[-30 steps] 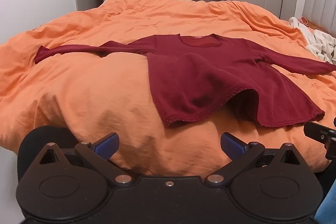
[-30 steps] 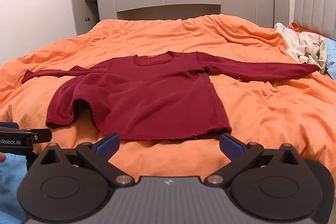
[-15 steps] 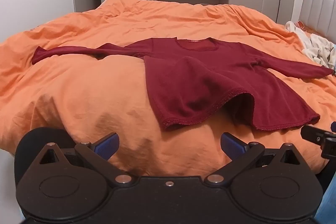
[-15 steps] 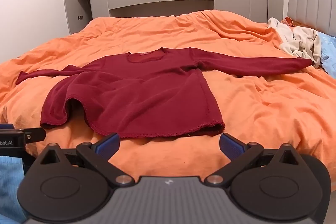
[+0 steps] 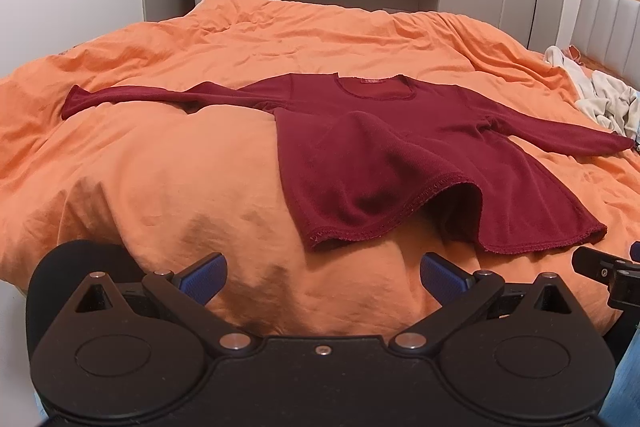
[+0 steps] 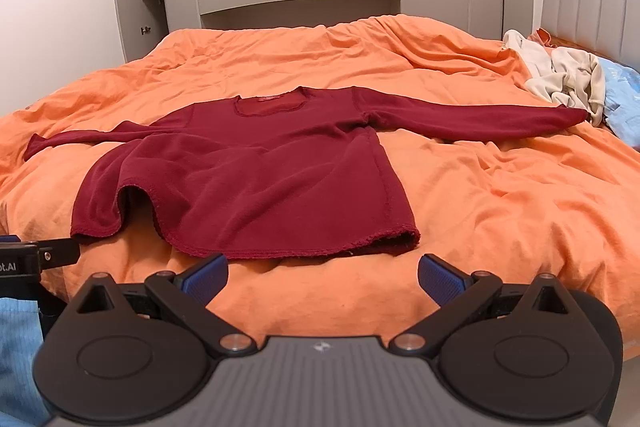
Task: Fold small clothes
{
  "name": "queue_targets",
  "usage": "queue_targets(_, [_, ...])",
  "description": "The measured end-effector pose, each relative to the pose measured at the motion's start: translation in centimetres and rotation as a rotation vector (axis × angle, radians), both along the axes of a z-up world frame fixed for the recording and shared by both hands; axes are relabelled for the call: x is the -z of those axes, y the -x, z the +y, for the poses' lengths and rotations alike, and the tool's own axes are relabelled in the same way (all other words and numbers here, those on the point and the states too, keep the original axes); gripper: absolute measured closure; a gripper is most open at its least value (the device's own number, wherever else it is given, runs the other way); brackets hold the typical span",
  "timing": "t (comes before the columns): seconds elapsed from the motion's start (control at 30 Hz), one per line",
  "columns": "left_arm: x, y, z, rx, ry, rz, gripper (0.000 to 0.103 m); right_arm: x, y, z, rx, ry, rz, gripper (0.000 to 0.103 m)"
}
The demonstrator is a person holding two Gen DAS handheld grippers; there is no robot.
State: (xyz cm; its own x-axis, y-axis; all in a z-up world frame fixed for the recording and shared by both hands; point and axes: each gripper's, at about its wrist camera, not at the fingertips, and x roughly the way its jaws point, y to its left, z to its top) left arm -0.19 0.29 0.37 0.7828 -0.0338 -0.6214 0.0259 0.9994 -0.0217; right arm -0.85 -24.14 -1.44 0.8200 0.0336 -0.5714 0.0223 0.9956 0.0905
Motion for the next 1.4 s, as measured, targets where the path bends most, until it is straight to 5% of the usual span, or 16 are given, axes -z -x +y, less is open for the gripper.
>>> queue_targets(1.4, [-0.29,0.11,0.1,-0.021,-0.002,0.007,0.001,0.1,0.18,0.26,0.025,0.014,0.023,0.0])
